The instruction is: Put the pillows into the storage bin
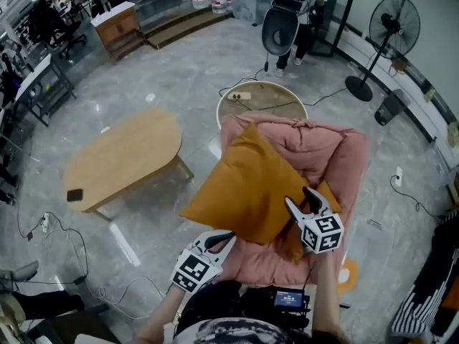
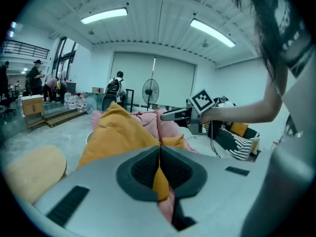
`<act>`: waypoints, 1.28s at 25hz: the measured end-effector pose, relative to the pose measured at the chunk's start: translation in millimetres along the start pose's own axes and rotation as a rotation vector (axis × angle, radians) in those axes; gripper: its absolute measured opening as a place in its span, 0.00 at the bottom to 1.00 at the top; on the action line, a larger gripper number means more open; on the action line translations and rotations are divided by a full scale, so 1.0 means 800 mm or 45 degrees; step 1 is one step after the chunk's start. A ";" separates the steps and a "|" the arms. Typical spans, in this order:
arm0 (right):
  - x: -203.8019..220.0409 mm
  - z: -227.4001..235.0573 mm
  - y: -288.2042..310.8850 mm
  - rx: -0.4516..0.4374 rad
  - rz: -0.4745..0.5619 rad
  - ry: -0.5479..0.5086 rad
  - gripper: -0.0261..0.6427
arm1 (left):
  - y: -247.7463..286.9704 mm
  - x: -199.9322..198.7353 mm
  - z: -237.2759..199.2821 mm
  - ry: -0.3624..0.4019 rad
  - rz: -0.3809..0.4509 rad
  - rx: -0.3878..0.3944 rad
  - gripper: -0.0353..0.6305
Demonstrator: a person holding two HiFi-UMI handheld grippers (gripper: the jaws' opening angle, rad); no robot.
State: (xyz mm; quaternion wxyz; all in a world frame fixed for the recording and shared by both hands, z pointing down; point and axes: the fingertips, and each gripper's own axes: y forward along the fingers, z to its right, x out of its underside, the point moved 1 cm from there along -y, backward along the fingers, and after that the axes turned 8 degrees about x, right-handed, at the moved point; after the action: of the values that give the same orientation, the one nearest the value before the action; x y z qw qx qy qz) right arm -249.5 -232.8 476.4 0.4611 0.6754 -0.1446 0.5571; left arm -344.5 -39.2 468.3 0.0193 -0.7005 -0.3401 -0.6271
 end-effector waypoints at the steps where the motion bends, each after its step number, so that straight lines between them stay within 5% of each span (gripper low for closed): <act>1: -0.013 -0.007 0.017 -0.017 0.002 -0.017 0.44 | -0.009 0.002 -0.011 -0.009 0.007 -0.017 0.07; 8: -0.098 -0.042 0.149 -0.113 -0.007 -0.123 0.44 | -0.068 0.017 -0.056 -0.084 0.061 -0.136 0.07; 17: -0.108 -0.045 0.258 -0.098 -0.091 0.123 0.40 | -0.139 0.068 -0.058 -0.205 0.050 -0.255 0.07; 21: -0.104 -0.053 0.242 -0.097 -0.098 0.018 0.20 | -0.147 0.069 -0.062 -0.221 0.059 -0.281 0.07; 23: -0.112 -0.051 0.224 -0.098 -0.058 0.070 0.14 | -0.142 0.058 -0.066 -0.210 0.071 -0.284 0.07; 32: -0.153 -0.054 0.109 -0.069 0.172 0.271 0.07 | -0.118 -0.004 -0.072 -0.055 0.150 -0.187 0.07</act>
State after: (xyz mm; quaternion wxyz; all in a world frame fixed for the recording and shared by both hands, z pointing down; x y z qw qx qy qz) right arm -379.2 -284.4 406.2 0.4532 0.5885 -0.1551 0.6513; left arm -441.8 5.5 440.4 -0.0027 -0.7323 -0.2517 -0.6328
